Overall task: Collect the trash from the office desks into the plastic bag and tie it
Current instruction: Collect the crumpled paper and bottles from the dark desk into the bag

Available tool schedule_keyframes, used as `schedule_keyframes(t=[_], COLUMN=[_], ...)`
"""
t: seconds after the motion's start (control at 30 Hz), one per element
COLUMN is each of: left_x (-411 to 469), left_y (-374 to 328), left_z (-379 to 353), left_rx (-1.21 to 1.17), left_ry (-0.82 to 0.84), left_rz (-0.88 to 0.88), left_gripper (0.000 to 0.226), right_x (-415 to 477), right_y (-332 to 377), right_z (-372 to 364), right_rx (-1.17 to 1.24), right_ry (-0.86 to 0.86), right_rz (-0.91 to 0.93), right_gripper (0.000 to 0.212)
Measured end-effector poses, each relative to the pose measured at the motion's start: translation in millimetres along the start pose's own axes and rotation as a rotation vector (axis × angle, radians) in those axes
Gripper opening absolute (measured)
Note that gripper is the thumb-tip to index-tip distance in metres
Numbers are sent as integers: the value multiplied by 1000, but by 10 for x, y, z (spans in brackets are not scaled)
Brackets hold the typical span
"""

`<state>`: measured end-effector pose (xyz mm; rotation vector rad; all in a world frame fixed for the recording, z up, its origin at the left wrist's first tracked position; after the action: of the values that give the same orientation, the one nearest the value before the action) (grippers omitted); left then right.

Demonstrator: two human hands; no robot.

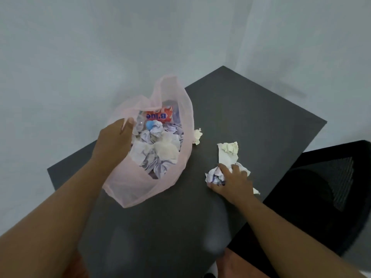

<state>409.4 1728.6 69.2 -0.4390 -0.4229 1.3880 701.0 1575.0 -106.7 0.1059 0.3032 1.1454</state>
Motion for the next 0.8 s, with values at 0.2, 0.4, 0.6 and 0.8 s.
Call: schedule_keyframes(t=[0.2,0.4,0.6,0.8], left_x=[12,74,71,55], left_y=[-75,-110,-126,18], left_z=[11,306,604,806], left_rx=[-19,-131,-212,-271], left_ry=[-17,-59,-82,-132], left_rz=[20,49,56,75], left_gripper=[49,40,34,50], right_x=[29,177,-85,-66], right_y=[82,477,1523,2329], right_z=[-172,973,2180,1836], right_rx=[422,677,740,548], right_ry=[79,-180,-357,-241], right_rz=[80,255,556,696], right_gripper=[28,20,30,41])
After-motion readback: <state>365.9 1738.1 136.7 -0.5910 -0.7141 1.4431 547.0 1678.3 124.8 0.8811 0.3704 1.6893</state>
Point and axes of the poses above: each hand's wrist, its own x-axis towards the middle knuckle, its own z-axis out of the back of the hand, y = z × x, the point moved 4 cm from there along x, towards the middle knuckle, and after that the axes turned 3 degrees about y, right-handed, at the moved point
